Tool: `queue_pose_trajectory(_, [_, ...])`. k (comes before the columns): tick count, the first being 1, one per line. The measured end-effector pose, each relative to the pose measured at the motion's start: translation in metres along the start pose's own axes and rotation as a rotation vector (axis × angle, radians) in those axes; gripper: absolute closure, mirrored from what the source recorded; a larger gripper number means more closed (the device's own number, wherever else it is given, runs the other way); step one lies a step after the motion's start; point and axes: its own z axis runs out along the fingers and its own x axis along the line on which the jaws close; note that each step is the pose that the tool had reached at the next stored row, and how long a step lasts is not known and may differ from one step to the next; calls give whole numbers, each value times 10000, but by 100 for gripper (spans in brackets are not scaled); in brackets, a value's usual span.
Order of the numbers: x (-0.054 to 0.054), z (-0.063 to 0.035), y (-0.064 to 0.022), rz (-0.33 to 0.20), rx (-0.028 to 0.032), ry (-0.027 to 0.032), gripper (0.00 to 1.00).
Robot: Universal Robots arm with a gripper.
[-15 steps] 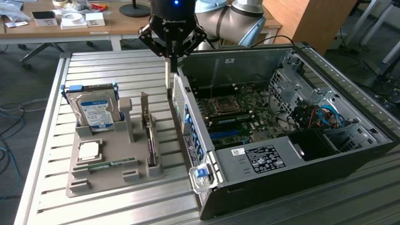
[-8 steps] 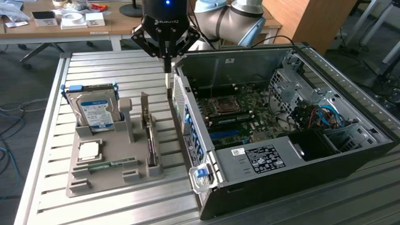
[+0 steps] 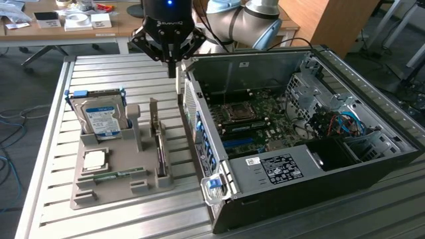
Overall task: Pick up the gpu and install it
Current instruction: 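Reach for the gpu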
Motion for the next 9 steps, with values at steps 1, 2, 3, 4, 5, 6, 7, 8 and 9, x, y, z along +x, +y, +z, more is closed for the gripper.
queue_pose_trajectory(1, [15,0,-1,1,0,-1,89])
queue_pose_trajectory(2, [29,-1,-2,0,0,0,89])
queue_pose_trajectory(3, [43,-1,-3,1,0,-1,89])
queue_pose_trajectory(4, [57,-1,-4,1,-1,-1,89])
queue_pose_trajectory(5, [71,-2,-5,1,0,0,89])
queue_pose_trajectory(6, [86,-2,-6,1,0,0,89])
queue_pose_trajectory(7, [100,-2,-7,0,0,0,89])
queue_pose_trajectory(8, [115,-2,-9,1,-1,-1,89])
queue_pose_trajectory(9, [128,-3,-9,0,0,-1,89])
